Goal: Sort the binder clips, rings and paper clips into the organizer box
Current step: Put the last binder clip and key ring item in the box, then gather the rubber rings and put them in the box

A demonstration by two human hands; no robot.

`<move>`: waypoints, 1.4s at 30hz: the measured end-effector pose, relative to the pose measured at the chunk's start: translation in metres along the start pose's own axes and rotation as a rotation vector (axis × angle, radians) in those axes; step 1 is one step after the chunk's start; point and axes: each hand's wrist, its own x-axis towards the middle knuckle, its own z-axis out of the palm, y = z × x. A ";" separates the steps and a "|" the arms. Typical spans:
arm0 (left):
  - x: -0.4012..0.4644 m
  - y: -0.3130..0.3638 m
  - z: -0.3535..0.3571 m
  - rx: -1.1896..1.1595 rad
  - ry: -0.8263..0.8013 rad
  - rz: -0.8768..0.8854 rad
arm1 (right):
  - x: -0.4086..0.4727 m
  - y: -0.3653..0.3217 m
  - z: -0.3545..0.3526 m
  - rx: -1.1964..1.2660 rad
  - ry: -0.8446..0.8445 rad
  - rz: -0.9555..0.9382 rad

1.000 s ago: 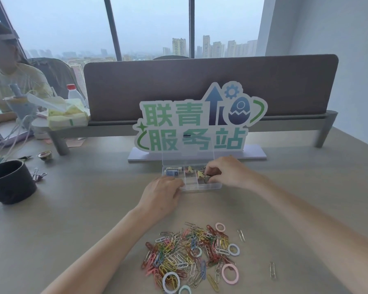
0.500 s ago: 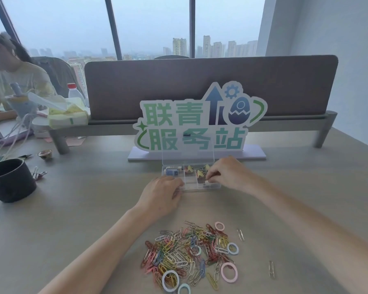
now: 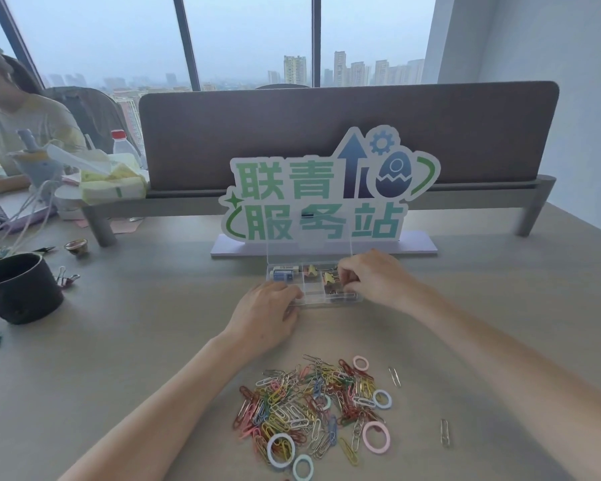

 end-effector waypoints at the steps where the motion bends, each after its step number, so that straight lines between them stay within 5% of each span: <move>1: 0.000 0.000 0.000 0.000 0.001 0.000 | 0.001 0.000 -0.001 -0.002 -0.003 0.003; 12: -0.013 0.004 -0.030 -0.058 -0.130 0.063 | -0.030 -0.003 -0.015 0.283 0.132 -0.001; 23: -0.116 0.039 -0.095 -0.265 -0.390 0.257 | -0.150 -0.028 -0.030 0.299 -0.265 -0.317; 42: -0.138 0.043 -0.075 -0.055 -0.184 0.480 | -0.171 -0.036 -0.004 0.034 -0.063 -0.562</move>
